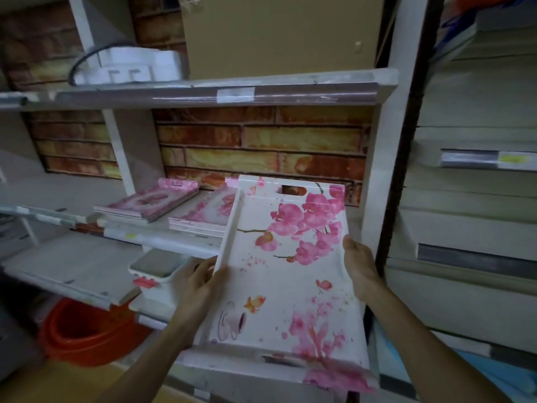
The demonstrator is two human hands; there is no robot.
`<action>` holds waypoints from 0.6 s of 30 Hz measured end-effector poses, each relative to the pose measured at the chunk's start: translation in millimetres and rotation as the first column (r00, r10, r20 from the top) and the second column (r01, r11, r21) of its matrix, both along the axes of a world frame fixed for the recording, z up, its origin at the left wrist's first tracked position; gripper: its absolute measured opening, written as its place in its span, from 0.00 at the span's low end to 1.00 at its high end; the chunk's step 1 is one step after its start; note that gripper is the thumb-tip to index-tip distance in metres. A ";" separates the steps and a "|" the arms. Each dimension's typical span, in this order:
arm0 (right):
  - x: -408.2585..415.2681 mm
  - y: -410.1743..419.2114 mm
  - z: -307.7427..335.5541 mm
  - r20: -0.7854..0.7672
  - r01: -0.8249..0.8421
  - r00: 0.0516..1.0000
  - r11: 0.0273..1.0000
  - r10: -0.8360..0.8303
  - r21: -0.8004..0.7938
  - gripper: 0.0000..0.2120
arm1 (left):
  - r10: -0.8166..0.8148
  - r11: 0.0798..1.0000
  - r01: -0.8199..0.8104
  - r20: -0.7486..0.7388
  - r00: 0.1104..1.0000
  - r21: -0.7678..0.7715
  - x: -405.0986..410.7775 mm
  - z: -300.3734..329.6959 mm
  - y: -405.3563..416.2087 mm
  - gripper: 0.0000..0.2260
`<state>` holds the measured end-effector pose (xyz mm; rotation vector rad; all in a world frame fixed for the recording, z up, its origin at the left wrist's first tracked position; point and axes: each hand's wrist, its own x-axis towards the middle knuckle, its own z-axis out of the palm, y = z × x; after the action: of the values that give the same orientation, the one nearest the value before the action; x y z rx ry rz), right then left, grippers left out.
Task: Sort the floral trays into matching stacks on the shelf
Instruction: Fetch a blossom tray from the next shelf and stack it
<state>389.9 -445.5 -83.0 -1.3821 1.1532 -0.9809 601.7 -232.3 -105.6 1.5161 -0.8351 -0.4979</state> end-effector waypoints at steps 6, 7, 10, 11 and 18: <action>59.3 -10.6 15.0 -0.013 -0.028 1.000 1.000 0.027 -0.007 0.21 | 0.040 0.999 -0.041 0.032 0.999 0.030 50.3 10.7 -3.0 0.11; 69.7 -14.8 17.6 -0.014 -0.023 1.000 1.000 0.023 -0.015 0.21 | 0.047 0.998 -0.047 0.024 0.999 0.035 60.0 12.7 -5.8 0.12; 103.8 -29.6 21.1 -0.022 -0.016 1.000 0.999 0.015 -0.040 0.24 | 0.055 0.998 -0.055 0.029 0.998 0.013 90.7 19.8 -17.8 0.11; 115.7 -33.5 22.9 -0.019 -0.017 1.000 0.999 0.016 -0.045 0.24 | 0.060 0.998 -0.060 0.035 0.998 0.009 101.6 22.6 -22.7 0.11; 198.8 -78.9 37.3 0.019 0.004 1.000 0.996 -0.003 -0.088 0.21 | 0.080 0.997 -0.081 0.070 0.994 0.010 186.9 41.3 -67.9 0.12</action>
<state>588.7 -524.4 -45.8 -1.4384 1.1101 -1.0559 788.7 -300.2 -64.2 1.5801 -0.8218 -0.3940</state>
